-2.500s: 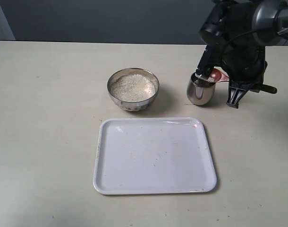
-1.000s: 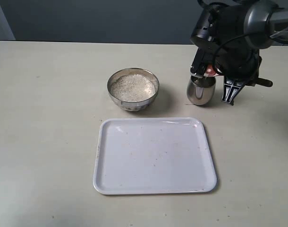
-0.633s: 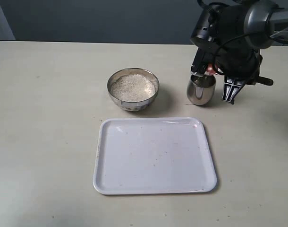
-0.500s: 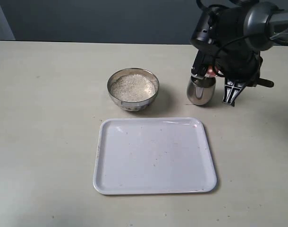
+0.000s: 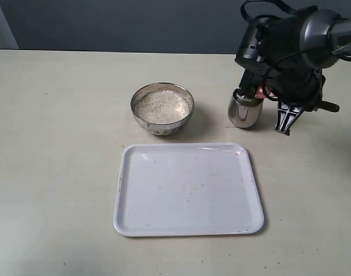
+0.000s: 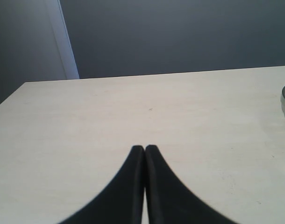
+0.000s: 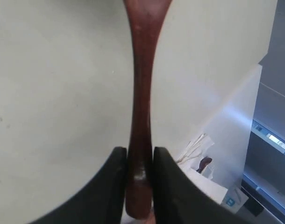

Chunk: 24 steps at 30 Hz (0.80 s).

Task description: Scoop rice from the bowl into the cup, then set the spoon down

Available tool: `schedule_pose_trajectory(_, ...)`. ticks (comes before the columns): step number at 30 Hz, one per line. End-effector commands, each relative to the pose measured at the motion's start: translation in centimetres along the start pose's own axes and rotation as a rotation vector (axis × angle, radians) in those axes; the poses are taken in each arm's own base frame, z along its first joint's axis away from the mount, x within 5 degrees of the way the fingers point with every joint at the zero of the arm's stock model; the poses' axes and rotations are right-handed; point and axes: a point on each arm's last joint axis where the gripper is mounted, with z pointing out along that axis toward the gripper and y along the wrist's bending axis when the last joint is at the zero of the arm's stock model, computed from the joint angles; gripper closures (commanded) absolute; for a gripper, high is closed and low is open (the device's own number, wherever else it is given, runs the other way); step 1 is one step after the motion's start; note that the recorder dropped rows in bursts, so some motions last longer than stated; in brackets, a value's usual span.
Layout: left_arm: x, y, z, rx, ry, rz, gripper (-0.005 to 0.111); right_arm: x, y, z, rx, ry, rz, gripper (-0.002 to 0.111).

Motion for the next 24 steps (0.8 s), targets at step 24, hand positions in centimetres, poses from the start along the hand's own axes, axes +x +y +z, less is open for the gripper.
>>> schedule_pose_trajectory(24,-0.23,0.0,-0.07,0.002,-0.018,-0.006,0.106,-0.97,0.59,-1.18,0.115,-0.019,-0.046,0.109)
